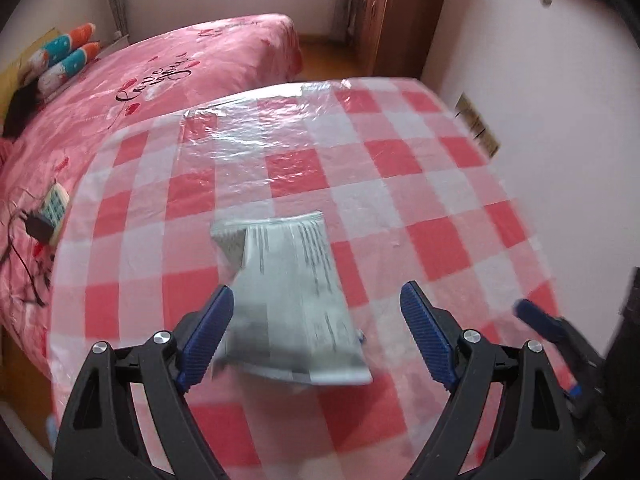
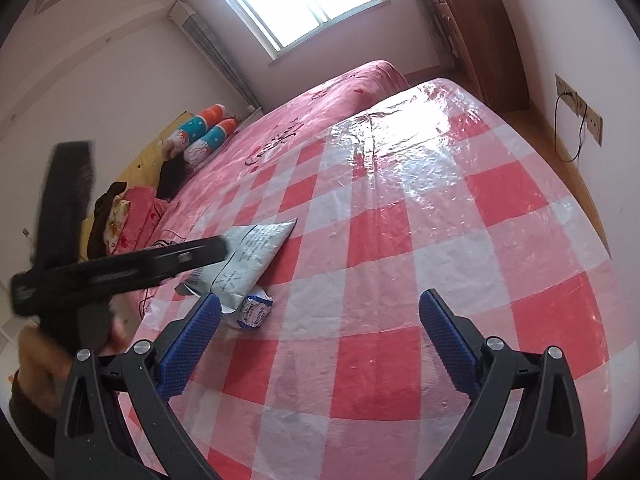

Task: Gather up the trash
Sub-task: 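Grasp the grey packet with the left tool while the right tool grasps the white MAGICDAY bag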

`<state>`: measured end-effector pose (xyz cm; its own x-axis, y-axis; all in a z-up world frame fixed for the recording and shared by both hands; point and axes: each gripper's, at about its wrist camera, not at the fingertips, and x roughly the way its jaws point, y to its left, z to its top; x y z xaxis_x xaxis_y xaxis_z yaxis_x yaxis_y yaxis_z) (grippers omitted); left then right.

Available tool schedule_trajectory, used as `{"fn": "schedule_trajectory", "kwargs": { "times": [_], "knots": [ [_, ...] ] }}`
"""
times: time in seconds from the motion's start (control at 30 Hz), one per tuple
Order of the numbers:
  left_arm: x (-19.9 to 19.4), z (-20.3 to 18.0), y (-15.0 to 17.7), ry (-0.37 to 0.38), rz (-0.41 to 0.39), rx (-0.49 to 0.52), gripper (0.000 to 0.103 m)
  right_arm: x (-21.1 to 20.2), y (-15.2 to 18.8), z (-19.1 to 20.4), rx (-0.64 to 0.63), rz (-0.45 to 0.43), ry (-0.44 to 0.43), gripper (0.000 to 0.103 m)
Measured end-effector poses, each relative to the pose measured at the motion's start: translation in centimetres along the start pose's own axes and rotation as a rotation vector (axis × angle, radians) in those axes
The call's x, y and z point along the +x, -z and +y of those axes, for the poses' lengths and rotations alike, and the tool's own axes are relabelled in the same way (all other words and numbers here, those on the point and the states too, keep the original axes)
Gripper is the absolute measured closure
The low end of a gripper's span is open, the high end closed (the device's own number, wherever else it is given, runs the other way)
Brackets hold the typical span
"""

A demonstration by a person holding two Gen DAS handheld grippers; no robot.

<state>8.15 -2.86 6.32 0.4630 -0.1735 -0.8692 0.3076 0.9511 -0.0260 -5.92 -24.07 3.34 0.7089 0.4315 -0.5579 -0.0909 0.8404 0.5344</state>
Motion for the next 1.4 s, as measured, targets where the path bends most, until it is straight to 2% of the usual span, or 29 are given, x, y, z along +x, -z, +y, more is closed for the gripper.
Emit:
{"fn": "schedule_trajectory", "kwargs": {
  "times": [0.03,0.1,0.27,0.43,0.53,0.73,0.9,1.0,1.2,1.3,1.4],
  "knots": [
    [0.6,-0.2,-0.2,-0.004,0.016,0.015,0.017,-0.1,0.0,-0.2,0.006,-0.001,-0.003,0.005],
    [1.8,-0.6,-0.7,-0.078,0.035,0.049,0.017,-0.2,-0.2,-0.7,0.019,-0.003,-0.008,0.005],
    [3.6,0.5,-0.7,-0.113,0.087,0.032,0.017,0.0,-0.2,-1.2,0.029,0.007,-0.018,0.005],
    [3.9,2.5,0.0,-0.071,0.086,-0.076,0.026,-0.1,-0.2,-1.3,0.032,0.01,-0.033,0.005],
    [3.5,2.9,0.8,-0.049,0.076,-0.106,0.032,0.0,-0.2,-1.2,0.028,0.012,-0.038,0.005],
    [1.6,3.0,4.0,0.008,0.072,-0.148,0.035,0.3,0.0,-0.5,-0.006,0.034,-0.045,0.005],
    [-0.3,3.3,7.1,0.079,0.061,-0.201,0.036,1.6,0.8,1.3,-0.085,0.111,-0.07,0.005],
    [-1.5,4.5,8.7,0.129,0.035,-0.28,0.037,2.4,1.6,2.9,-0.153,0.156,-0.092,0.005],
    [-3.1,7.0,10.9,0.156,-0.036,-0.385,0.037,3.5,3.5,6.4,-0.303,0.213,-0.099,0.005],
    [-3.5,7.8,11.6,0.14,-0.045,-0.396,0.037,4.1,4.4,7.9,-0.384,0.226,-0.053,0.005],
    [-4.2,8.6,12.3,0.126,-0.066,-0.405,0.037,4.6,4.8,8.8,-0.401,0.241,-0.072,0.005]
  ]
}}
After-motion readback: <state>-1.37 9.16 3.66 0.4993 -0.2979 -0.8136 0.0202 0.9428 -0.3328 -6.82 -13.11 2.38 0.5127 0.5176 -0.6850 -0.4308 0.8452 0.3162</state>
